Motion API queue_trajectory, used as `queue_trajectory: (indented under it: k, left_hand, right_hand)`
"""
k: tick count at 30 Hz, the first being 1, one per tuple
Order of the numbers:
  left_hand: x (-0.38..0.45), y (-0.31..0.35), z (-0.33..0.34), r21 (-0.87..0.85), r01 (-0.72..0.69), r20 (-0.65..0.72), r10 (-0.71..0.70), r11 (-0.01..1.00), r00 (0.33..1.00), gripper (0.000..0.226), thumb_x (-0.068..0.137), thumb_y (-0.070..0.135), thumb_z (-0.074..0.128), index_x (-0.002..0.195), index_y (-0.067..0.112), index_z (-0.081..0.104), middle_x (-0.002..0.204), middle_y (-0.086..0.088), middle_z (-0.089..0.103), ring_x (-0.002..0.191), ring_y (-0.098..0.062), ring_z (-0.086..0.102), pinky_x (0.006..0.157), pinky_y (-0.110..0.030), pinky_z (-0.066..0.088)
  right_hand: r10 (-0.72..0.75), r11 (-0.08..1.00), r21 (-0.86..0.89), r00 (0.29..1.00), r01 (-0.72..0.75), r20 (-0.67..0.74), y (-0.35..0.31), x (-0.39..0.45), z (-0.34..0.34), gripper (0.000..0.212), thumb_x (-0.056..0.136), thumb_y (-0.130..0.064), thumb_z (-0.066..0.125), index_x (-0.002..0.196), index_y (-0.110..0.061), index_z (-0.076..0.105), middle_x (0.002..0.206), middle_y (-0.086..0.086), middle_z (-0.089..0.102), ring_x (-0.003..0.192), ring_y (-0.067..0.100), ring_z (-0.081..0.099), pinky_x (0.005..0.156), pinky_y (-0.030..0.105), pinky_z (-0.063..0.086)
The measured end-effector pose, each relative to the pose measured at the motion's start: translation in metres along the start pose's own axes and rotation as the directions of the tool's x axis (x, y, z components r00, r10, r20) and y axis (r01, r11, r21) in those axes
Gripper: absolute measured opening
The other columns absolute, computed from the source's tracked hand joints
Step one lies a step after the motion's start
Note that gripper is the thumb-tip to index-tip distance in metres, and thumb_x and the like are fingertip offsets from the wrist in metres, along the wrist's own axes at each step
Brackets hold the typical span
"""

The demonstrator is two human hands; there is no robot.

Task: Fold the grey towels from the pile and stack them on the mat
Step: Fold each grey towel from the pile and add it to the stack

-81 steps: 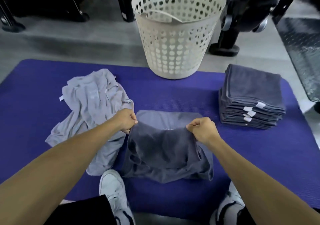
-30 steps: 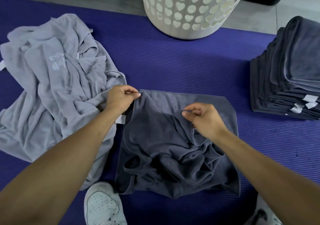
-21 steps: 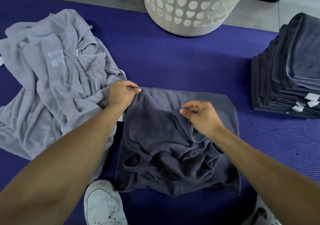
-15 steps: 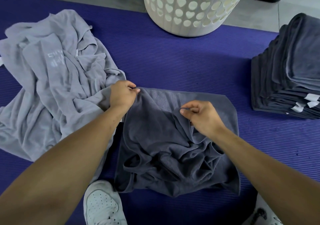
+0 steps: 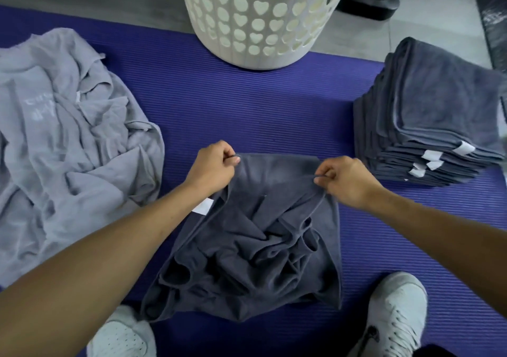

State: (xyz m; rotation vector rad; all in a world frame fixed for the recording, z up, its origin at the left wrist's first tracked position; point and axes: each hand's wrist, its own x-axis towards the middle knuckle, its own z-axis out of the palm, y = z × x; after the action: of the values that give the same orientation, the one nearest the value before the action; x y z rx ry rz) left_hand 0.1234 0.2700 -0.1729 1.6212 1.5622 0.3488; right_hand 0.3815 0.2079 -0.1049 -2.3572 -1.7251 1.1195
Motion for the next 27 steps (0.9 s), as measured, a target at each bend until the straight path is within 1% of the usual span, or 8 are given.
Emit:
queue_trajectory:
  k: [5,8,10,12,15,18,22,27]
  left_hand:
    - [-0.006,0.027,0.051,-0.088,-0.019,0.081,0.026,0.996,0.996,0.009,0.097,0.016,0.06,0.092,0.009,0.059,0.074,0.005,0.056,0.06,-0.002,0.05,0.052,-0.007,0.037]
    - [-0.006,0.023,0.067,-0.097,0.008,0.014,-0.007,0.995,1.0,0.009,0.096,0.015,0.062,0.089,0.01,0.06,0.075,0.005,0.059,0.062,-0.001,0.051,0.054,-0.007,0.038]
    - [-0.004,0.021,0.071,-0.115,0.038,-0.022,-0.04,0.993,0.999,0.011,0.096,0.018,0.063,0.087,0.013,0.06,0.074,0.009,0.06,0.061,0.001,0.052,0.054,-0.007,0.038]
    - [-0.003,0.019,0.073,-0.116,0.04,-0.041,-0.045,0.992,0.998,0.011,0.095,0.019,0.063,0.086,0.015,0.06,0.072,0.01,0.06,0.057,0.004,0.052,0.054,-0.007,0.037]
    - [-0.005,0.014,0.081,-0.103,0.018,-0.103,-0.029,0.995,0.994,0.008,0.094,0.017,0.064,0.086,0.015,0.061,0.073,0.008,0.061,0.06,0.002,0.054,0.06,-0.013,0.039]
    - [-0.006,0.01,0.087,-0.098,0.013,-0.139,-0.026,0.995,0.99,0.008,0.094,0.017,0.064,0.087,0.02,0.061,0.078,0.01,0.063,0.071,0.002,0.059,0.066,-0.012,0.042]
    - [-0.006,0.01,0.086,-0.104,-0.002,-0.153,-0.014,0.995,0.988,0.012,0.093,0.015,0.065,0.087,0.024,0.059,0.081,0.015,0.063,0.074,0.005,0.059,0.068,-0.009,0.042]
    - [-0.008,0.015,0.084,-0.154,0.0,-0.14,-0.022,0.988,0.99,0.023,0.093,0.013,0.064,0.082,0.032,0.056,0.081,0.011,0.063,0.072,0.007,0.059,0.067,-0.006,0.043]
  right_hand:
    - [0.018,0.999,0.039,0.998,-0.016,-0.064,0.037,0.014,-0.008,0.009,0.092,-0.016,0.065,0.086,-0.014,0.07,0.085,0.004,0.07,0.081,0.018,0.065,0.061,0.014,0.046]
    - [-0.029,0.986,0.164,0.997,0.041,-0.076,0.05,0.03,0.001,0.006,0.093,-0.014,0.065,0.087,-0.014,0.069,0.104,0.001,0.065,0.096,0.015,0.062,0.085,0.023,0.049]
    - [-0.09,0.945,0.312,0.995,0.098,-0.038,0.054,0.042,0.006,0.01,0.094,-0.014,0.064,0.086,-0.02,0.066,0.124,-0.003,0.062,0.114,0.01,0.057,0.102,0.025,0.043]
    - [-0.153,0.895,0.427,0.988,0.128,0.024,0.058,0.054,0.011,0.013,0.097,-0.017,0.061,0.087,-0.026,0.062,0.136,-0.008,0.057,0.125,0.007,0.051,0.107,0.028,0.04]
    - [-0.177,0.879,0.466,0.977,0.102,0.12,0.065,0.071,0.014,0.006,0.099,-0.022,0.058,0.093,-0.023,0.061,0.116,-0.01,0.065,0.101,0.005,0.061,0.085,0.024,0.051]
    - [-0.197,0.877,0.467,0.971,0.115,0.131,0.074,0.072,0.01,0.009,0.098,-0.022,0.06,0.089,-0.021,0.061,0.083,-0.009,0.061,0.067,0.003,0.053,0.06,0.018,0.043]
    - [-0.263,0.916,0.342,0.957,0.208,0.121,0.092,0.057,0.001,0.011,0.096,-0.024,0.06,0.087,-0.021,0.059,0.081,0.004,0.061,0.068,0.007,0.051,0.066,0.026,0.047]
    - [-0.302,0.912,0.304,0.952,0.275,0.046,0.096,0.042,0.003,0.012,0.097,-0.026,0.059,0.088,-0.02,0.054,0.077,-0.006,0.058,0.067,0.007,0.051,0.065,0.021,0.045]
